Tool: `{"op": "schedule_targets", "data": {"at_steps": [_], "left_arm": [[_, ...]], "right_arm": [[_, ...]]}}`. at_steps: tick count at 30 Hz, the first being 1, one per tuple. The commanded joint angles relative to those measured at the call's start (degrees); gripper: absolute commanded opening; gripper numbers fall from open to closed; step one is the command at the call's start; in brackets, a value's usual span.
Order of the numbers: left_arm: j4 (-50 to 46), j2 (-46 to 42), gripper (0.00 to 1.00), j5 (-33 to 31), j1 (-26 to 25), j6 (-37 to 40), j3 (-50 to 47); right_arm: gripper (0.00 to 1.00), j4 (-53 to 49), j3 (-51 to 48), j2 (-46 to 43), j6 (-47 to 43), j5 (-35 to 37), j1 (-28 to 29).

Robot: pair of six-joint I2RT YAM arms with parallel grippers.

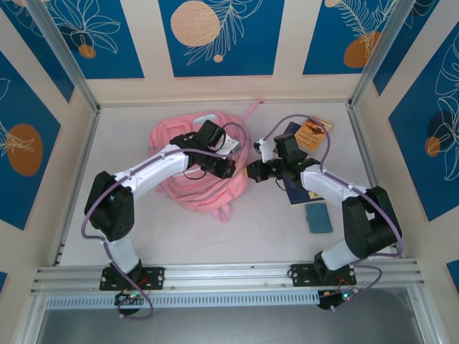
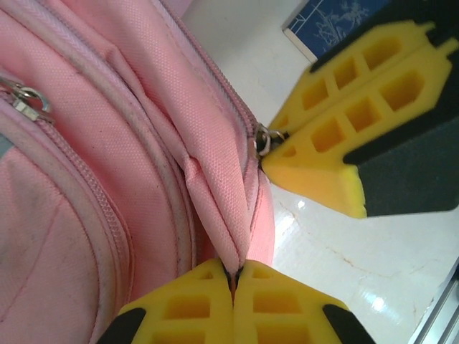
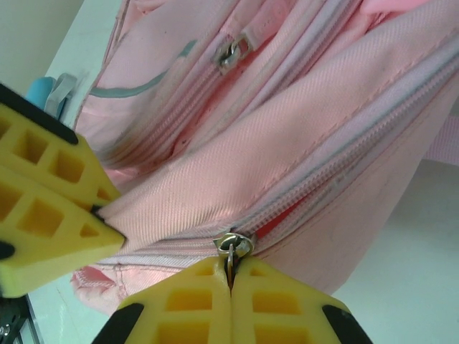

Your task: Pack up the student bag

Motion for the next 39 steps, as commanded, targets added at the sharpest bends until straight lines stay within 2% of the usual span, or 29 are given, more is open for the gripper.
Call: {"op": "schedule_targets", "data": {"at_steps": [1,10,14,19,20,23,26,29,33,36,39], "left_arm": [[6.5,-1.1,0.0,-0.3,-0.1,-5.0,0.4],[13.9,1.9,0.0,-1.0,0.2,-17.3,5.7],[12.9,6.2,0.0,-0.4,1.3,-21.5,13.0],[12.9,9.1,0.0,1.0,2.2,-24.6,17.6],[12.4,9.1,0.04,1.1,2.5,-24.9,17.7],[11.2,7.2,0.32,3.2,4.7,-27.0,15.6],[11.9,2.7,0.48,4.6,7.5,-27.6,10.0],[10.4,-1.7,0.53,4.8,9.6,-23.9,5.5],[2.9,-4.7,0.55,2.3,9.8,-10.2,3.2],[-2.2,-4.5,0.57,0.7,9.2,-1.4,3.2],[-5.8,-3.0,0.58,-3.7,6.9,4.7,4.5]], "right_arm": [[0.0,1.9,-1.8,-5.2,0.3,-3.2,1.2],[0.0,9.5,-11.3,-12.7,9.8,1.5,9.4],[0.0,13.2,-14.5,-13.7,13.0,5.6,13.0],[0.0,13.5,-14.8,-14.6,14.3,7.5,14.9],[0.0,13.1,-14.6,-15.0,14.4,8.4,14.7],[0.0,12.1,-14.4,-17.3,14.5,9.7,12.7],[0.0,11.3,-13.4,-18.5,15.0,6.8,8.4],[0.0,10.3,-11.9,-18.1,14.8,3.6,4.1],[0.0,7.5,-8.8,-16.3,11.8,0.0,-0.1],[0.0,4.3,-6.4,-14.3,9.3,-1.9,-2.1],[0.0,2.6,-4.9,-12.7,7.9,-3.3,-3.5]]}}
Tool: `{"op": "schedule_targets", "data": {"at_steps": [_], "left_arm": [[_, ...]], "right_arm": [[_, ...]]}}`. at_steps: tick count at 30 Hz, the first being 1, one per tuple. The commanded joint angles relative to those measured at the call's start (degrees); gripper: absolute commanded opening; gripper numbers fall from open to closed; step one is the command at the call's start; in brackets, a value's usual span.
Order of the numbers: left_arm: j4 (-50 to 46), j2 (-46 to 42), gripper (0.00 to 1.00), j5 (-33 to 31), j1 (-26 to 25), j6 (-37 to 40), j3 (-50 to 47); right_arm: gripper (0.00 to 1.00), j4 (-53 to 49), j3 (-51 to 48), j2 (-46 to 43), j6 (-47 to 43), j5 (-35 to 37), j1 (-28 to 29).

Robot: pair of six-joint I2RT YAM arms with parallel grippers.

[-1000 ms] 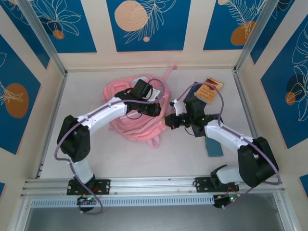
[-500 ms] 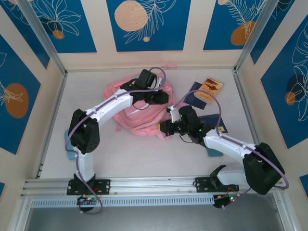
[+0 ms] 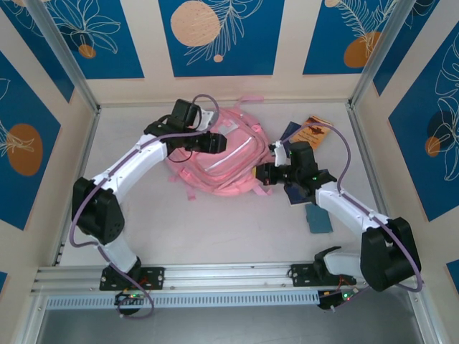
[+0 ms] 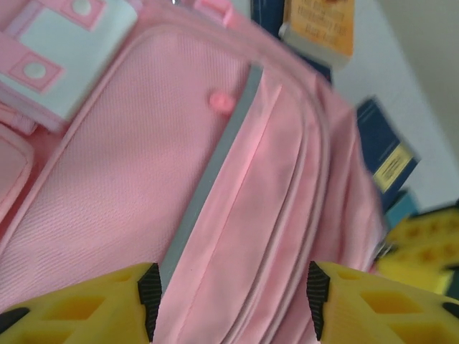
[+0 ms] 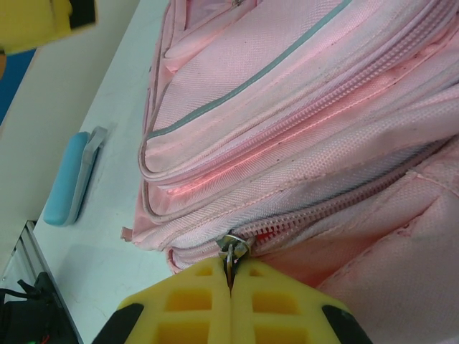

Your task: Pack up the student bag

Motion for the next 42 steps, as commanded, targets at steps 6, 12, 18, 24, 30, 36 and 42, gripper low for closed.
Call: {"op": "schedule_targets", "data": {"at_steps": [6,12,18,24,30,36,42], "left_arm": [[-8.2,4.3,0.59,-2.3,-5.6,19.8,1.1],[-9.7,7.3,0.59,-4.9,-5.9,24.6,2.2],[-11.8,12.2,0.59,-5.9,-6.1,25.1,6.2],[-10.5,15.5,0.49,-11.1,-6.1,23.1,9.5],[-6.5,15.2,0.24,-11.0,-6.1,17.1,9.2],[-3.0,15.4,0.1,-8.8,-6.1,6.8,9.3],[0.2,15.8,0.02,-9.0,-5.8,0.3,8.9]], "right_arm": [[0.0,-1.3,4.4,1.7,-3.2,-5.1,-2.4],[0.0,-1.3,4.7,1.7,-2.7,-6.3,-3.4],[0.0,-1.2,4.9,2.0,-2.8,-6.6,-3.5],[0.0,-1.9,4.6,1.5,-3.1,-6.6,-3.6],[0.0,-3.7,3.7,0.6,-4.8,-6.3,-2.3],[0.0,-1.8,-1.0,1.0,-4.5,0.1,4.6],[0.0,7.5,-5.0,5.2,2.9,5.2,13.8]]}}
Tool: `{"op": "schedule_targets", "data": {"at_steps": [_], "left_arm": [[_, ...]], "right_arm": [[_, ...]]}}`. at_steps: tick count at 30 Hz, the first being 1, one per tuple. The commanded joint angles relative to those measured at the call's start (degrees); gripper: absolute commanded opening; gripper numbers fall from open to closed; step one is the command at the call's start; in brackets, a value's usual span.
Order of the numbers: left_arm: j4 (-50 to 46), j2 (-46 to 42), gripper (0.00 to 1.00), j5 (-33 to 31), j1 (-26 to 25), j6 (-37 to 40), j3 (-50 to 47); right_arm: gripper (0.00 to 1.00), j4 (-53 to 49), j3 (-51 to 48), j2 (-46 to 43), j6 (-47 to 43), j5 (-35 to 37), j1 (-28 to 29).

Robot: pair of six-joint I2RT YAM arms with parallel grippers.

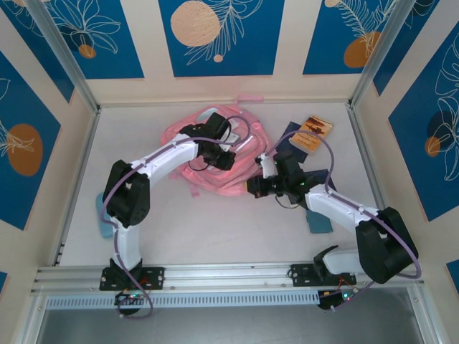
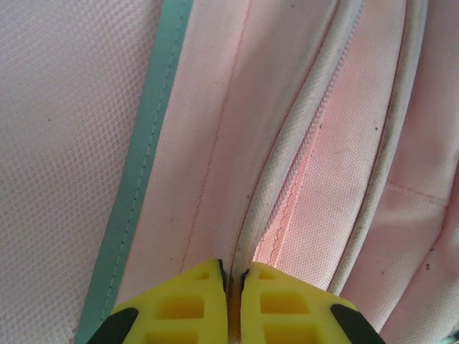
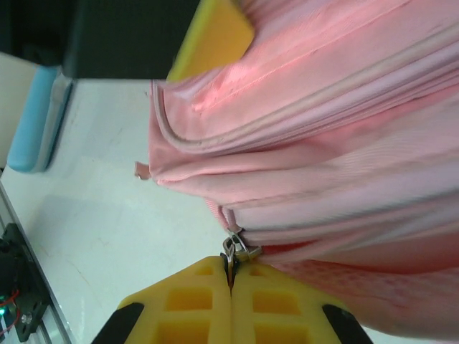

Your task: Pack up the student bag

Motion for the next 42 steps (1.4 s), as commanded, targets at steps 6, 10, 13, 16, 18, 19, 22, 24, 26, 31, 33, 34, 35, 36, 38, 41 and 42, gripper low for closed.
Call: {"op": "schedule_targets", "data": {"at_steps": [6,10,13,16,18,19,22,24,26,31,33,34,35,36,38,41,42], "left_arm": [[10.4,-0.8,0.01,-0.4,1.8,-7.5,-1.7],[12.1,-4.0,0.0,1.0,3.1,-6.5,-5.9],[12.6,-6.5,0.01,2.0,3.5,-4.5,-8.9],[13.4,-9.0,0.0,2.7,3.8,-3.0,-11.2],[14.0,-10.6,0.0,2.6,3.8,-2.6,-12.6],[14.3,-11.4,0.0,2.6,3.9,-2.5,-13.1],[15.1,-13.3,0.0,2.0,4.1,-2.5,-14.3],[15.6,-14.5,0.0,2.1,4.1,-2.6,-14.8],[16.1,-15.3,0.0,2.4,4.1,-2.9,-15.1],[16.3,-15.9,0.0,2.5,4.1,-3.0,-15.5],[16.5,-16.2,0.0,2.4,4.1,-3.2,-15.8],[16.6,-16.3,0.0,2.4,4.1,-3.3,-15.9],[16.7,-16.4,0.0,2.4,4.1,-3.3,-16.0],[16.7,-16.4,0.0,2.4,4.1,-3.4,-16.1],[16.6,-16.4,0.0,2.5,4.1,-3.5,-16.0],[16.1,-16.8,0.0,2.3,4.1,-4.6,-16.0],[15.3,-17.0,0.0,2.7,4.3,-5.8,-15.7]], "right_arm": [[0.0,10.2,-1.3,6.5,10.8,1.3,8.8],[0.05,10.1,-2.9,3.7,15.2,4.2,7.3],[0.22,5.4,-3.1,-0.3,18.6,5.6,4.4],[0.43,0.4,-2.6,-4.0,21.4,4.2,-0.1],[0.53,-2.2,-2.1,-5.7,23.2,2.2,-3.8],[0.57,-3.1,-1.7,-6.1,24.2,1.1,-5.5],[0.66,-4.8,0.1,-5.6,26.9,-3.2,-10.1],[0.69,-4.8,1.8,-4.2,27.6,-5.4,-11.7],[0.71,-3.4,3.4,-2.3,27.8,-7.4,-12.3],[0.72,2.4,5.9,3.9,30.9,-12.7,-12.4],[0.73,6.1,5.6,6.3,32.6,-13.7,-12.4],[0.73,7.6,5.4,7.2,33.1,-13.9,-12.3],[0.75,8.8,5.5,8.2,33.4,-14.1,-12.1],[0.76,9.8,5.8,9.2,33.6,-14.3,-12.0],[0.77,12.0,6.2,11.0,34.0,-15.3,-11.7],[0.76,17.3,6.7,13.0,34.5,-18.1,-11.3],[0.76,18.8,7.2,13.8,34.5,-19.0,-11.0]]}}
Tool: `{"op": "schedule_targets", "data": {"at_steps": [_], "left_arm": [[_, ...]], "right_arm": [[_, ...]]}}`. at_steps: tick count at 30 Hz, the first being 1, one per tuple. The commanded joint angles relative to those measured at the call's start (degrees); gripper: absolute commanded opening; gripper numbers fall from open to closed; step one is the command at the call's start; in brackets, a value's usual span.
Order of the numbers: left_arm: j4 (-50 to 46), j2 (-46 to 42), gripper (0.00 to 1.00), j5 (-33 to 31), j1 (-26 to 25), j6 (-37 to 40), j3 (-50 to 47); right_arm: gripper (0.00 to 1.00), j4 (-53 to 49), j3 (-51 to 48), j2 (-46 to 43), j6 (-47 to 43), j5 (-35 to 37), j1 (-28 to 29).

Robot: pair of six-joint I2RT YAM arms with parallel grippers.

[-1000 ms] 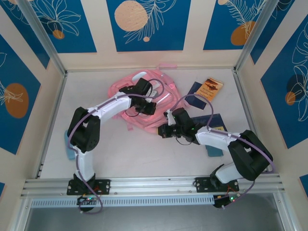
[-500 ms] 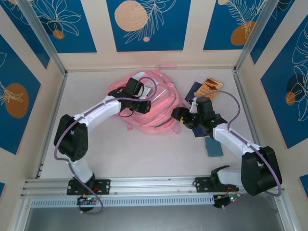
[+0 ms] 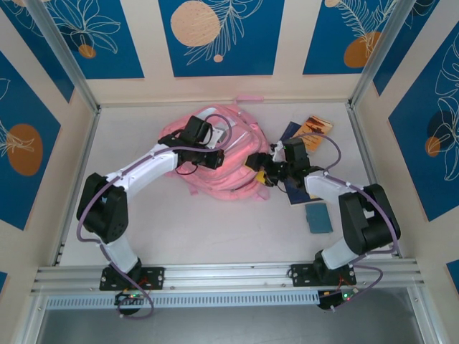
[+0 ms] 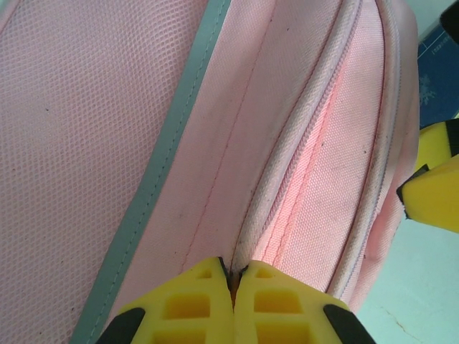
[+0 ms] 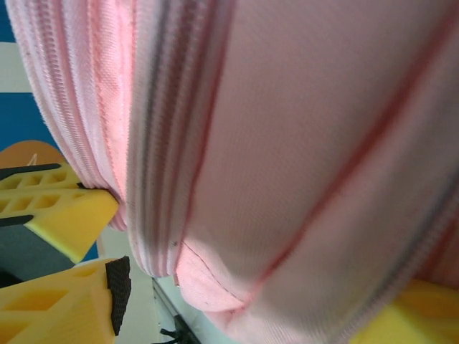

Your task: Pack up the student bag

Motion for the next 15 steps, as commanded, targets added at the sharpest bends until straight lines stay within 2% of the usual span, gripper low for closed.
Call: {"op": "schedule_targets", "data": {"at_steps": [1,4,9,12,15], "left_arm": [[-0.1,-3.7,0.02,1.6,1.0,-3.4,1.0],[-2.2,-6.1,0.09,2.0,1.3,-6.0,1.5],[-4.0,-11.6,0.31,-0.6,1.8,-12.3,-3.0],[-4.3,-15.8,0.43,-1.8,1.6,-15.8,-8.0],[-4.7,-20.8,0.48,-3.1,0.8,-16.6,-13.5]], "right_arm": [[0.76,7.7,2.7,2.0,1.6,-5.2,1.2],[0.76,10.9,3.7,3.7,2.6,-5.6,2.3],[0.72,18.1,5.2,6.4,7.6,-6.9,4.0],[0.66,21.7,6.0,7.3,10.8,-6.9,5.3],[0.58,21.8,7.8,7.5,12.8,-6.1,6.8]]}}
